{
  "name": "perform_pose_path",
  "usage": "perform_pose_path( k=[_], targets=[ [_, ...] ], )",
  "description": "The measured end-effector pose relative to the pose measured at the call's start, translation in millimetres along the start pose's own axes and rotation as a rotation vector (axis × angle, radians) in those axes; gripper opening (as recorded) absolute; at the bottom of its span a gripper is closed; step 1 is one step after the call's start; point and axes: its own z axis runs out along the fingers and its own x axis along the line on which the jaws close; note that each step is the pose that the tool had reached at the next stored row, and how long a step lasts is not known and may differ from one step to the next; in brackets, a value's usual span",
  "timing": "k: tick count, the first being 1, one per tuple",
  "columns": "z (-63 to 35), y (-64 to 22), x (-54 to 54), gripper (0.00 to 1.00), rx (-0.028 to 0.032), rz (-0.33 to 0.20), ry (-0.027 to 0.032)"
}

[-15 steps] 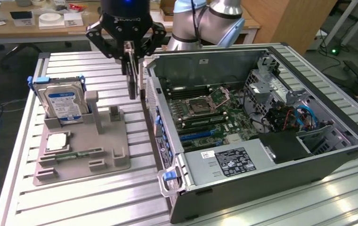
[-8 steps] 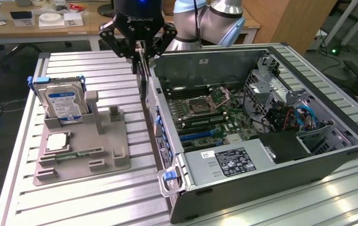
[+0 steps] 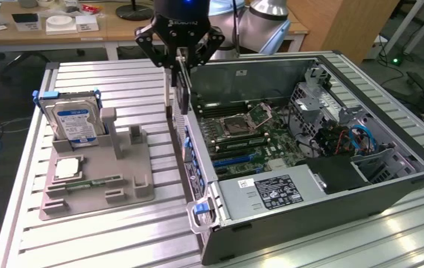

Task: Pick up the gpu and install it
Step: 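Pick up the gpu and move the gpu toward the slot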

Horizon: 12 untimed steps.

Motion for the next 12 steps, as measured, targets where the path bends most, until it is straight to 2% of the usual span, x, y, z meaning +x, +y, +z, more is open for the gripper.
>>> perform_pose_path(
  k=[12],
  targets=[
    [0.0, 1.2, -36.3, 0.28, 0.0000, 0.000, 0.0001]
  ],
)
